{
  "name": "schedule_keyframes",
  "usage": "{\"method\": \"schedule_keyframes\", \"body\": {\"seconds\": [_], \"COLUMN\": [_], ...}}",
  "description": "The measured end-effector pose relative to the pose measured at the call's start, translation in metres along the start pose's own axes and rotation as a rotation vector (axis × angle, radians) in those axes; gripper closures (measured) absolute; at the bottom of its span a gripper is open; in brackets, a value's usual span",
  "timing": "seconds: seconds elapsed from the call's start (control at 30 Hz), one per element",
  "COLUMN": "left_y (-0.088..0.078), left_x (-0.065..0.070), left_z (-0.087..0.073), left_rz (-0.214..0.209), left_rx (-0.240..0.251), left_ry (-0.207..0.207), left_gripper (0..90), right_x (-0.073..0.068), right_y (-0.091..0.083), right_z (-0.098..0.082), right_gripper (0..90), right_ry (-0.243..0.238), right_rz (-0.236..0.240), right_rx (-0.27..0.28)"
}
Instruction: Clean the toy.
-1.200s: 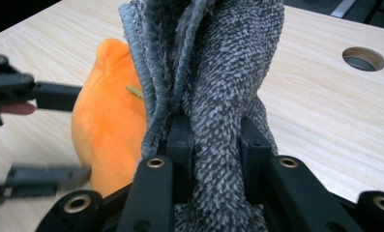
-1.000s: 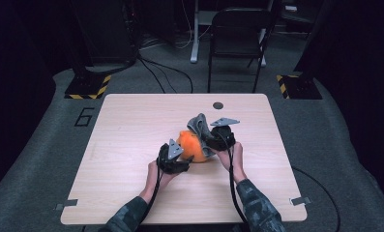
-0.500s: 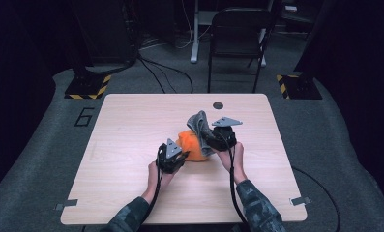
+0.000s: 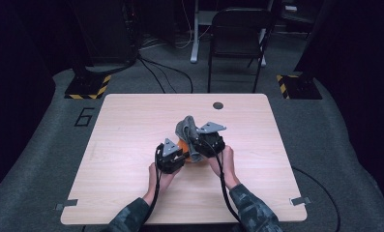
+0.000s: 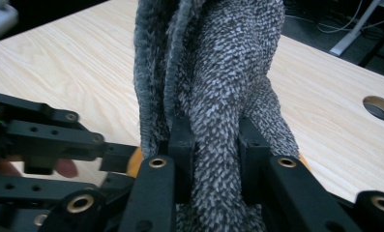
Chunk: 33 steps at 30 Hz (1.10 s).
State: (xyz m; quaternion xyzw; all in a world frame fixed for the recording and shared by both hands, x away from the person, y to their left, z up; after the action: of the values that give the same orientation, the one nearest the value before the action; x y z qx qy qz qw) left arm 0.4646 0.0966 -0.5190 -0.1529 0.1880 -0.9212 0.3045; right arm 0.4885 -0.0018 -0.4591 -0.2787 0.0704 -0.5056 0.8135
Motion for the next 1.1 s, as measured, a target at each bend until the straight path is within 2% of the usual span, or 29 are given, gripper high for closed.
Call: {"method": "schedule_keyframes", "body": {"seconds": [0.17, 0.2, 0.33, 0.5, 0.57, 0.63, 0.8, 0.83, 0.97, 1.1], "left_y": [0.001, 0.001, 0.001, 0.001, 0.001, 0.002, 0.002, 0.002, 0.002, 0.002], "left_x": [-0.001, -0.002, -0.003, -0.004, -0.004, -0.003, -0.004, -0.004, -0.003, -0.005], "left_z": [0.000, -0.001, -0.001, -0.001, -0.001, -0.001, -0.001, -0.001, -0.002, -0.002], "left_rz": [-0.006, -0.009, -0.017, -0.026, -0.033, -0.030, -0.045, -0.048, -0.057, -0.052], "left_rx": [-0.004, -0.004, 0.001, 0.002, -0.005, 0.000, 0.000, 0.001, -0.010, 0.002], "left_ry": [-0.004, -0.004, -0.014, -0.019, -0.016, -0.011, -0.014, -0.012, -0.004, -0.011], "left_gripper": [75.6, 75.5, 75.3, 74.3, 73.9, 73.6, 73.5, 73.5, 73.5, 73.5], "right_x": [0.007, 0.007, 0.015, 0.033, 0.040, 0.048, 0.064, 0.066, 0.074, 0.081], "right_y": [0.001, 0.000, 0.000, 0.000, 0.001, 0.002, 0.010, 0.012, 0.019, 0.030], "right_z": [-0.003, -0.005, -0.007, -0.018, -0.024, -0.031, -0.044, -0.046, -0.056, -0.070], "right_gripper": [74.3, 74.3, 74.3, 74.0, 73.9, 73.8, 73.7, 73.7, 73.7, 73.5], "right_ry": [-0.044, -0.038, -0.044, 0.006, 0.033, 0.065, 0.099, 0.124, 0.126, 0.148], "right_rz": [-0.041, -0.045, -0.065, -0.079, -0.071, -0.060, -0.075, -0.072, -0.080, -0.101], "right_rx": [-0.001, -0.017, -0.011, -0.041, -0.056, -0.075, -0.119, -0.131, -0.163, -0.224]}}
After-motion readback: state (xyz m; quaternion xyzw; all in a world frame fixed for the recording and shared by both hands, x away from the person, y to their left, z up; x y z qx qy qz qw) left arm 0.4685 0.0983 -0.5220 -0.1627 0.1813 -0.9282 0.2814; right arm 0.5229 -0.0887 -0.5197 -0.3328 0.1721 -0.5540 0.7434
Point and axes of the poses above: each handheld gripper's, and its own axes: y roughly forward along the jaws, z roughly out of its top, x roughly to its right, the point moved 7 cm from there along y, roughly forward along the jaws, and after that the axes turned 13 degrees about -z, right-handed, at the moved point
